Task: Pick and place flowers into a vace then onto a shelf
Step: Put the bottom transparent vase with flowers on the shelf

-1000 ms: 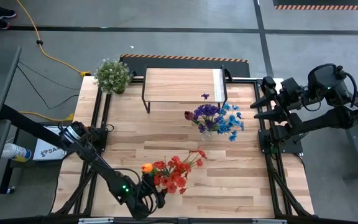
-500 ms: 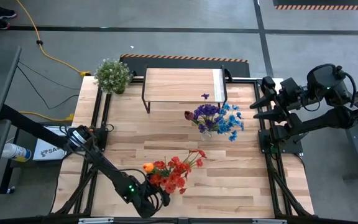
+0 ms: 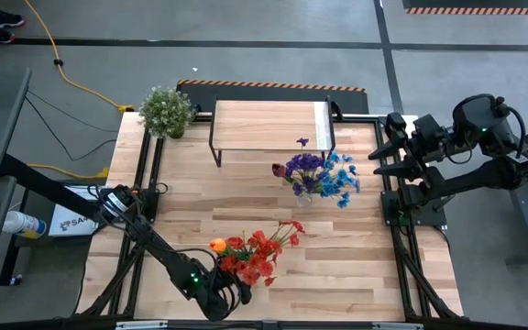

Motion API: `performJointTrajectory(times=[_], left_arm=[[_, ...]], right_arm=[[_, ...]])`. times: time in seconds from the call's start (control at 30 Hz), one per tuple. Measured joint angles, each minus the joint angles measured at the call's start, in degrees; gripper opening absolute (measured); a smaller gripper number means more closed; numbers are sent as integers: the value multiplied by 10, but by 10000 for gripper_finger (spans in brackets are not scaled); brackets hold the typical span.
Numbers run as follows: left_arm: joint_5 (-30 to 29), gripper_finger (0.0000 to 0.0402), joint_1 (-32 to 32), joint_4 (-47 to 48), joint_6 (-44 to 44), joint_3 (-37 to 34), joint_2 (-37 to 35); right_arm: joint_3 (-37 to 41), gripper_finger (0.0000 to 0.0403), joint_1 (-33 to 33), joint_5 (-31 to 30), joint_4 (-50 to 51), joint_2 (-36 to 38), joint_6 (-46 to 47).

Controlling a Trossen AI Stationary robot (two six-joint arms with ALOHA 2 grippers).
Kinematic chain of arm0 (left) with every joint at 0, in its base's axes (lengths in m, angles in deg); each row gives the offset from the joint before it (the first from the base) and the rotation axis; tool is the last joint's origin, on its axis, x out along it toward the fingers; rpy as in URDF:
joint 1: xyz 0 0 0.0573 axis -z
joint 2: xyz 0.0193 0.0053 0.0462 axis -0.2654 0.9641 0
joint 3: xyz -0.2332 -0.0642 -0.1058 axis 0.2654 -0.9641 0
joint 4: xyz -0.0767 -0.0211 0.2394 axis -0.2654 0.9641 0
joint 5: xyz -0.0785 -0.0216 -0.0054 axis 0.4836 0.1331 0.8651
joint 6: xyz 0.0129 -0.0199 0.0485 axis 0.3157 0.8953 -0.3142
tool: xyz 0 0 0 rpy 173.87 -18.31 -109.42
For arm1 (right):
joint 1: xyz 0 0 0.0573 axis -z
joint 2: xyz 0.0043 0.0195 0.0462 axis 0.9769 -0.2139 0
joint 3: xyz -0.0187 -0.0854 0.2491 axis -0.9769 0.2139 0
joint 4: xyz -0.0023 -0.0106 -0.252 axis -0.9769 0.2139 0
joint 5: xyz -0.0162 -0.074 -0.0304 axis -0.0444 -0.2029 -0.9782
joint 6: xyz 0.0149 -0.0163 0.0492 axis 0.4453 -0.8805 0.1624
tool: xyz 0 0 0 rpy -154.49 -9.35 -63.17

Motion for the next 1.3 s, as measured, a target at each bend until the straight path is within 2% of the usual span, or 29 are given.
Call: performJointTrajectory(times=[0.83, 1.07, 1.17, 1.3], left_arm=[[-20, 353, 0, 5, -19, 0, 0], [-54, 353, -2, 5, -19, 0, 0], [-48, 340, -5, 5, -19, 0, 0], [-38, 293, -14, 4, -19, 0, 0]], right_arm=[[0, 150, 0, 0, 0, 0, 4], [0, 153, 0, 0, 0, 0, 4], [0, 154, 0, 0, 0, 0, 4], [0, 149, 0, 0, 0, 0, 3]])
